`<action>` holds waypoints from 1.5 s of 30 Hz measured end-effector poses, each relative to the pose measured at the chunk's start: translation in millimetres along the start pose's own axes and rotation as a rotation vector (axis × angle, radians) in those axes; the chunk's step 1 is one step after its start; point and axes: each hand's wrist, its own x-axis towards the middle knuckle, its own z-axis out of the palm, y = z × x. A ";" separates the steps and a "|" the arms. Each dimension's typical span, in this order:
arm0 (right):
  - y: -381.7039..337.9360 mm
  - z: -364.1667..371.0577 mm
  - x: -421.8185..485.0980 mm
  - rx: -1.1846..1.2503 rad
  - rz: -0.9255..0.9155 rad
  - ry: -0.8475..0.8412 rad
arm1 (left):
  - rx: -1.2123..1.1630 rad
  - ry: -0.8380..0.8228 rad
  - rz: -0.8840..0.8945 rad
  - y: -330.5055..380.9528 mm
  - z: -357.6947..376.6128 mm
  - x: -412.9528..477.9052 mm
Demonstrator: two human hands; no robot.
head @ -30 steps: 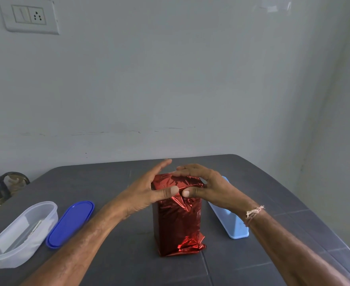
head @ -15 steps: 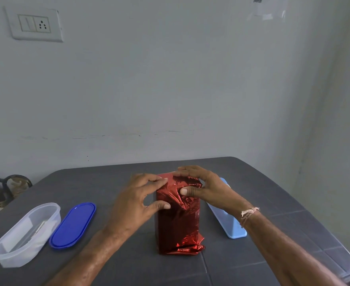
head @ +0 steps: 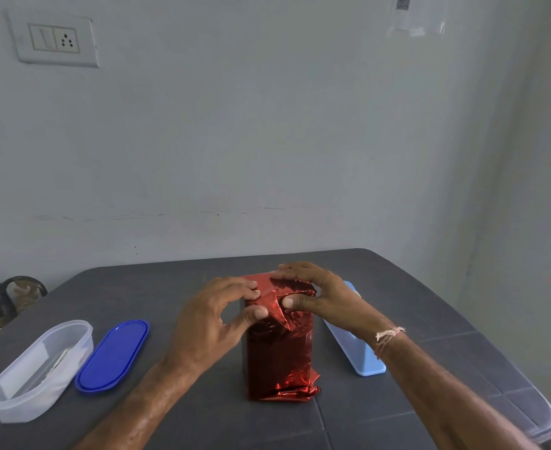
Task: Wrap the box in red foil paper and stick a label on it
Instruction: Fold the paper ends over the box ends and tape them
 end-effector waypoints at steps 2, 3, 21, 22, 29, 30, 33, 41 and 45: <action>-0.1 0.1 -0.7 0.000 0.004 0.006 | -0.067 -0.010 -0.084 6.8 -2.5 11.4; -0.7 0.3 -1.0 -0.003 0.004 0.011 | -0.101 -0.025 -0.137 9.4 -2.9 18.5; -8.1 -3.1 -5.4 -0.047 -0.051 0.014 | -0.362 -0.559 -0.417 10.0 7.8 53.9; -7.3 -4.2 -5.5 -0.045 -0.045 0.007 | -0.373 -0.559 -0.408 12.1 7.3 54.9; -2.9 -9.0 -8.5 0.132 0.002 -0.091 | -0.346 -0.516 -0.425 5.6 10.8 52.6; -2.1 -9.8 -9.1 0.152 0.007 -0.094 | -0.334 -0.516 -0.423 4.7 11.2 52.1; 1.3 -10.9 -11.1 0.213 0.001 -0.089 | -0.299 -0.510 -0.433 1.3 12.7 51.2; 24.8 -14.7 -35.7 0.342 0.145 0.349 | -0.303 -0.485 -0.441 1.3 12.9 52.4; 66.4 -26.2 -59.8 -0.026 0.523 0.652 | -0.290 -0.476 -0.442 -3.0 10.7 53.0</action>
